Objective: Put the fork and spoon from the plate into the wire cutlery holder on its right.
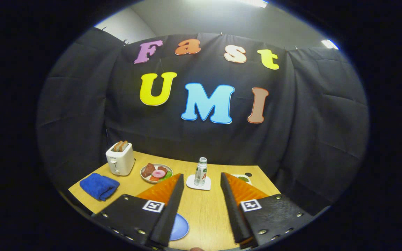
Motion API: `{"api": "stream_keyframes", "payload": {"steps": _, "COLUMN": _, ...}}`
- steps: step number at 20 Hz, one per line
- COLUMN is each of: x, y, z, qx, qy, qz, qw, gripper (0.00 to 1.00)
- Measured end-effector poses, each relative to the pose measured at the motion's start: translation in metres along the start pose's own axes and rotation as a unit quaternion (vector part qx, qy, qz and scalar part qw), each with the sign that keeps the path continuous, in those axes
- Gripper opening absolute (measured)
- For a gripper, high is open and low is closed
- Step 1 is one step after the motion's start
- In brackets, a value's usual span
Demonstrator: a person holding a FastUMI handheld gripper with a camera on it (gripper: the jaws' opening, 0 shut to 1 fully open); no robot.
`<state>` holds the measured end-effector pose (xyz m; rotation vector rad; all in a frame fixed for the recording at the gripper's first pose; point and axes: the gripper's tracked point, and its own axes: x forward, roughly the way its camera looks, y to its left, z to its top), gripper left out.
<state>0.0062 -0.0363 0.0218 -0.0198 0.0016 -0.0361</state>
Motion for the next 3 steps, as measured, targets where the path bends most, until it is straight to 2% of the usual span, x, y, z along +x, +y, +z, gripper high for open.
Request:
{"api": "stream_keyframes", "payload": {"steps": 1, "x": -0.0014, "y": 0.0009, "z": 0.0051, "qx": 0.007, "qy": -0.014, "qz": -0.006, "qw": 1.000, "gripper": 0.80}}
{"api": "stream_keyframes", "payload": {"steps": 2, "x": -0.0036, "y": -0.0022, "z": 0.0063, "qx": 0.017, "qy": -0.022, "qz": -0.018, "qw": 0.999, "gripper": 0.82}}
{"api": "stream_keyframes", "payload": {"steps": 3, "x": -0.0038, "y": -0.0025, "z": 0.0093, "qx": 0.022, "qy": -0.033, "qz": -0.030, "qw": 0.999, "gripper": 0.94}}
